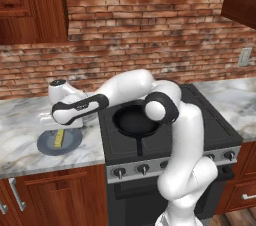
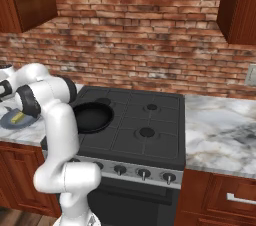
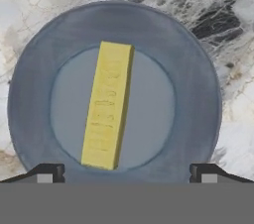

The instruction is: Pick up the butter stick and place it in the pan. Then turn on the burner for the pan.

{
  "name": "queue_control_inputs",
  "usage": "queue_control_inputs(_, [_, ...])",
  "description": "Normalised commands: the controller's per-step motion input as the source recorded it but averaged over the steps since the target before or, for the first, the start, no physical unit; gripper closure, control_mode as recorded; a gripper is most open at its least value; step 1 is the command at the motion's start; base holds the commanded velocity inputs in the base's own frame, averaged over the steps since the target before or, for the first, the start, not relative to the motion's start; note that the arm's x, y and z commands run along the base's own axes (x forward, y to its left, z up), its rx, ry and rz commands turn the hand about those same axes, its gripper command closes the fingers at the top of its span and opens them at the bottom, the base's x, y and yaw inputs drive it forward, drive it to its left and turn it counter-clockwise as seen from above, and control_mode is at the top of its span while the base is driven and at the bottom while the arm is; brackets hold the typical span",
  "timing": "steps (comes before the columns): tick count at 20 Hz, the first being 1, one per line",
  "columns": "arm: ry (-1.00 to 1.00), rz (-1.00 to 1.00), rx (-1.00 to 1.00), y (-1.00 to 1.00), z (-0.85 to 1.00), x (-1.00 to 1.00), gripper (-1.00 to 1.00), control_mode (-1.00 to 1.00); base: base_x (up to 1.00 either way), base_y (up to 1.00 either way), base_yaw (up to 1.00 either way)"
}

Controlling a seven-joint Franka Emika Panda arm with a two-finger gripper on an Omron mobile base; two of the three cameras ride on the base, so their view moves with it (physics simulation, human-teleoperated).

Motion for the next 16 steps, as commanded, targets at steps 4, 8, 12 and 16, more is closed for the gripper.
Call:
queue_control_inputs(4, [0.0,0.0,0.0,0.0,-0.21,0.18,-1.0,-1.0,0.0,0.0,0.0])
queue_control_inputs(8, [0.0,0.0,0.0,0.01,-0.25,0.2,-1.0,-1.0,0.0,0.0,0.0])
queue_control_inputs(12, [0.0,0.0,0.0,0.08,-0.27,0.22,-1.0,-1.0,0.0,0.0,0.0])
queue_control_inputs(16, [0.0,0.0,0.0,0.16,-0.26,0.15,-1.0,-1.0,0.0,0.0,0.0])
